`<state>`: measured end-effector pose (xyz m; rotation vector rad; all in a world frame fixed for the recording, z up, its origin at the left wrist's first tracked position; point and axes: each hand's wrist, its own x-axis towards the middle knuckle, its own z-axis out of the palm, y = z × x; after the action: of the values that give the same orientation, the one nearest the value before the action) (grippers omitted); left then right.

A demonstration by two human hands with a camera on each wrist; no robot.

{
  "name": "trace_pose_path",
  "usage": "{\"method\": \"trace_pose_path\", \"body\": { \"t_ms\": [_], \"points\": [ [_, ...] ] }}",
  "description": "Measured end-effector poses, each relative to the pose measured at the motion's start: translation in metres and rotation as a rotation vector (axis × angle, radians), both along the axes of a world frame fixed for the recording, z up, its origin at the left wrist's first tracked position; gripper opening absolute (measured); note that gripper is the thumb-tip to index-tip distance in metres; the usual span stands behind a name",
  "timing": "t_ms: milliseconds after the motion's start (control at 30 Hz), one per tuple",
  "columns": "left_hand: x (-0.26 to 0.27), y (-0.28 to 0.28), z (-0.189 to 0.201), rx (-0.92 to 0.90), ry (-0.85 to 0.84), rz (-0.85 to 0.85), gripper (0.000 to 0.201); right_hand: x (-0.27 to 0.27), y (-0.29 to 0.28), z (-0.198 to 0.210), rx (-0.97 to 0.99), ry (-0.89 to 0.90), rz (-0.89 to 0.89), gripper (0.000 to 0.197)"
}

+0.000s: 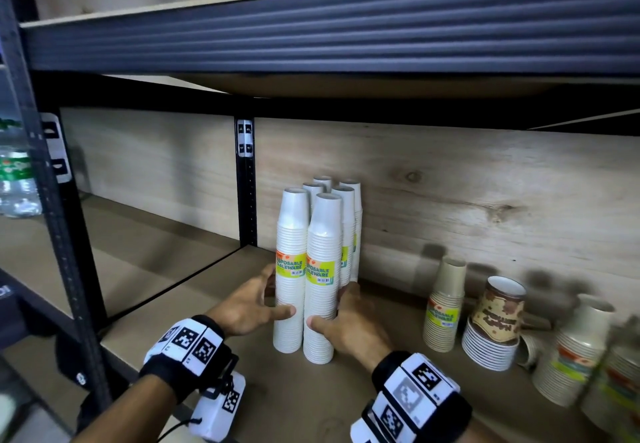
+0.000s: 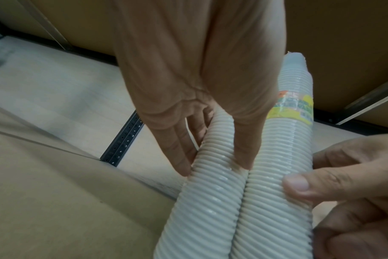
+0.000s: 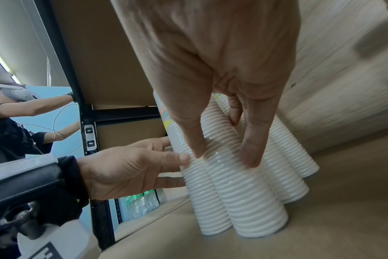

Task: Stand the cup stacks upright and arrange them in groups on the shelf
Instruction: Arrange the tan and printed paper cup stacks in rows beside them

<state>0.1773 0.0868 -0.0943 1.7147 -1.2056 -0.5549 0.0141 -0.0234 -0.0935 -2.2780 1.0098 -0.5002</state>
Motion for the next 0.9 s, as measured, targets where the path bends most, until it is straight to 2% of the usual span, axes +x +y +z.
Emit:
{"method": "trace_pose_path", "body": {
  "t_ms": [233, 467, 633, 667, 733, 800, 900],
  "points": [
    [0.003, -0.001, -0.002, -0.004, -0.002, 0.007, 0.07, -0.001, 0.003, 0.001, 0.01, 0.014, 0.001, 0.073],
    [0.002, 0.001, -0.002, 0.014, -0.072, 0.044, 0.073, -0.011, 0.005, 0.009, 0.036, 0.061, 0.029, 0.074],
    [0.008, 0.01, -0.009, 0.156, -0.17, 0.238, 0.081, -0.031, 0.007, 0.017, 0.051, 0.104, 0.03, 0.078],
    [0.003, 0.014, -0.008, 0.22, -0.204, 0.278, 0.076, -0.037, 0.007, 0.019, 0.054, 0.116, 0.033, 0.078],
    [-0.017, 0.023, 0.0, 0.305, -0.24, 0.308, 0.05, -0.051, 0.008, 0.023, 0.054, 0.125, 0.025, 0.071],
    [-0.044, 0.029, 0.006, 0.37, -0.192, 0.258, 0.03, -0.068, 0.004, 0.026, 0.045, 0.132, 0.003, 0.06],
    [-0.084, 0.027, 0.016, 0.4, -0.067, 0.102, 0.03, -0.094, -0.004, 0.036, -0.009, 0.191, -0.045, 0.052]
  ]
}}
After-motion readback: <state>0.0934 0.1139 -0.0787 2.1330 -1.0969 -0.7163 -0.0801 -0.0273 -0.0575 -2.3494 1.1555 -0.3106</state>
